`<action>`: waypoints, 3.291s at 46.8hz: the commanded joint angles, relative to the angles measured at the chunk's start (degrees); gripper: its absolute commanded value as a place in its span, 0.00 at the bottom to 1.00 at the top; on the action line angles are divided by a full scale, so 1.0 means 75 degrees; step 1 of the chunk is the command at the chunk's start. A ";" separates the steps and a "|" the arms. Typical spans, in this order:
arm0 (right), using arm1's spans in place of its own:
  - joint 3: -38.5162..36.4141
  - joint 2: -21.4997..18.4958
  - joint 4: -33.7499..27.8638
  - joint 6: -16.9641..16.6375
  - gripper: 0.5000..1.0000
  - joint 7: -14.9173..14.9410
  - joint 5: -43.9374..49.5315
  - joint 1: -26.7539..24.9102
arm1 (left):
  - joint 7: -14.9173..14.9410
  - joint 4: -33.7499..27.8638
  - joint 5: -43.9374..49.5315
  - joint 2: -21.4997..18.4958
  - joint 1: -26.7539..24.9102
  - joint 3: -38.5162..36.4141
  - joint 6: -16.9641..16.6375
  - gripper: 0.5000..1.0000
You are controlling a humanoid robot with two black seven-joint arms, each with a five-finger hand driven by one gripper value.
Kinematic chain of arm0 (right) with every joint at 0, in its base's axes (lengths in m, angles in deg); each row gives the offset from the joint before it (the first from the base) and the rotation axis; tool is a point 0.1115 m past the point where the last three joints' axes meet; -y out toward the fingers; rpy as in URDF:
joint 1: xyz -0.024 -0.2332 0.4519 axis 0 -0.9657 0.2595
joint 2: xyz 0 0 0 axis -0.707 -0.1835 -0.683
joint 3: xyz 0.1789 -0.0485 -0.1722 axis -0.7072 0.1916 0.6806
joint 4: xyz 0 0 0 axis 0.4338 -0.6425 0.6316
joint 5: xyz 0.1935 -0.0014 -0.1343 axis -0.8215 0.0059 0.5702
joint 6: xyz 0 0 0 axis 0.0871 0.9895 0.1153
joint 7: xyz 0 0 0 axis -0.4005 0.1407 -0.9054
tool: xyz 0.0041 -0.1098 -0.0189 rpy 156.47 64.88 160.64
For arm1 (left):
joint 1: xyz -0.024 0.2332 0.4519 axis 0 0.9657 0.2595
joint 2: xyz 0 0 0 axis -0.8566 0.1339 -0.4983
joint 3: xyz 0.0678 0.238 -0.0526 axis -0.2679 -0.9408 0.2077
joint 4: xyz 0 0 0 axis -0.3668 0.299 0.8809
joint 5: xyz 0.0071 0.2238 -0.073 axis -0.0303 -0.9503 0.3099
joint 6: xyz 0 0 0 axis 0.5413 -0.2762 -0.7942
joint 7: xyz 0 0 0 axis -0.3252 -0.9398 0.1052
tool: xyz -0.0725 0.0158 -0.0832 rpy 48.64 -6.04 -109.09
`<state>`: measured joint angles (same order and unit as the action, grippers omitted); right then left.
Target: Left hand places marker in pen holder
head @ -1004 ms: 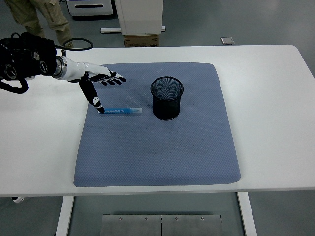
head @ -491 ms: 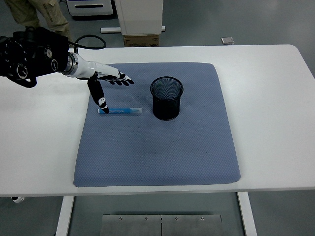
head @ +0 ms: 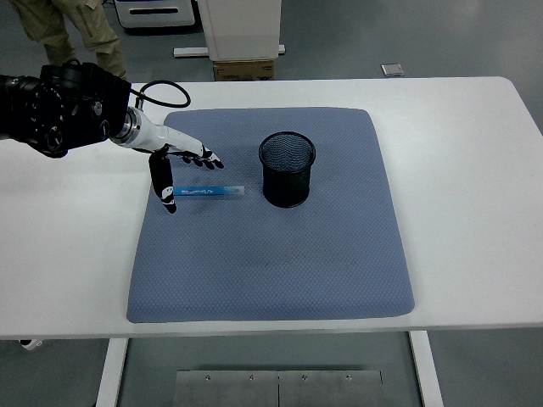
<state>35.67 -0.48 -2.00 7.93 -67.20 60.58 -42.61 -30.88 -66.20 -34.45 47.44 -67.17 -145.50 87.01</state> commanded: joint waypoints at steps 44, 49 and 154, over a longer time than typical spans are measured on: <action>0.0001 0.0000 0.0000 0.0000 1.00 0.0000 0.0003 0.0008 | 0.0057 0.0023 -0.0060 0.0438 0.0079 -0.0002 -0.0344 1.00; 0.0001 0.0000 0.0000 0.0000 1.00 0.0000 0.0003 0.0009 | 0.0057 0.0023 -0.0130 0.0461 0.0090 -0.0002 -0.0344 0.93; 0.0001 0.0000 0.0000 0.0000 1.00 0.0000 0.0003 -0.0003 | 0.0233 0.0141 -0.0459 0.0871 0.0360 0.0080 -0.0836 0.22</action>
<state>35.67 -0.48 -2.01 7.94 -67.20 60.58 -42.55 -29.12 -65.14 -37.89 53.96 -64.47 -144.90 80.74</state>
